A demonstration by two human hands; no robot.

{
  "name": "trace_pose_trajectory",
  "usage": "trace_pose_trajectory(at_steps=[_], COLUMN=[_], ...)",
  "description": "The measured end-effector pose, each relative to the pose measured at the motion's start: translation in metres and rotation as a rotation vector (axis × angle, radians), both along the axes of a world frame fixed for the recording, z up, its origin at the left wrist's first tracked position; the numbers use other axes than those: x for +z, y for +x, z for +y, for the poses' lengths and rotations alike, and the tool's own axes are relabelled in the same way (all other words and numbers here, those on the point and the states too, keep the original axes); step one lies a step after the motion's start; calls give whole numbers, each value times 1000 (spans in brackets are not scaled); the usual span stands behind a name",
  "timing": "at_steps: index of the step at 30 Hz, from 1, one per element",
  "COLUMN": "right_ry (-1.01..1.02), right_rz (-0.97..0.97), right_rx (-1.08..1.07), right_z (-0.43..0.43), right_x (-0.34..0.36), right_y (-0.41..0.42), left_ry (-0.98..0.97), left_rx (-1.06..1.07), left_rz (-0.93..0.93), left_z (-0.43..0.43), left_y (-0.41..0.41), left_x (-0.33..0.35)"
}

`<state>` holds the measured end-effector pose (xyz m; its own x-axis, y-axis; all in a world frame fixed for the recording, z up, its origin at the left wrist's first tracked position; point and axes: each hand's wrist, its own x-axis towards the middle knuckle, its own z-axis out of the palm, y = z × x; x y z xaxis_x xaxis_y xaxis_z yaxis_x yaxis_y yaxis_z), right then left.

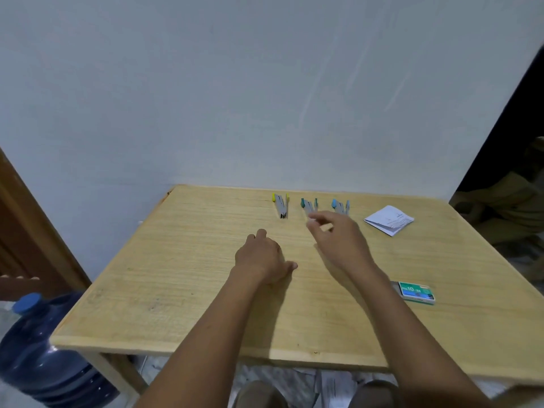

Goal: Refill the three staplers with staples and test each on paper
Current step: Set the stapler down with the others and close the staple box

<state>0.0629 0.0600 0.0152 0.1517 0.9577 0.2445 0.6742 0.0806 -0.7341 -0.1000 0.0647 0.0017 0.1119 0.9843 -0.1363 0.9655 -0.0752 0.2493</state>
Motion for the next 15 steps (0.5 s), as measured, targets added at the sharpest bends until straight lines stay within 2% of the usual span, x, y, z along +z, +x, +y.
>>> trace_pose_trajectory(at_steps=[2,4,7,9,11,13,15], right_ry=[54,91,19,-143,-261,-264,-247], right_rz=[109,137,37,-66,-148,-172,-228], right_rx=[-44,-129,-278,-304,-248,-194,-166], right_z=[-39,-71,-105,-118,-125,-129,-128], right_x=[2,-1,-9,-16,-24,-30,-33], right_y=[28,60,108,135,152,158,159], left_ry=[-11,-18,40,236,395,354,303], left_rx=[7,26,53,8,-66,-116,-158], left_rz=[-6,-26,-2,13,-138,-337,-383], left_z=[-2,-3,-12,-25,-46,-71,-88], left_y=[0,1,7,19,41,70,96], left_x=[3,6,9,5,-4,-13,-23])
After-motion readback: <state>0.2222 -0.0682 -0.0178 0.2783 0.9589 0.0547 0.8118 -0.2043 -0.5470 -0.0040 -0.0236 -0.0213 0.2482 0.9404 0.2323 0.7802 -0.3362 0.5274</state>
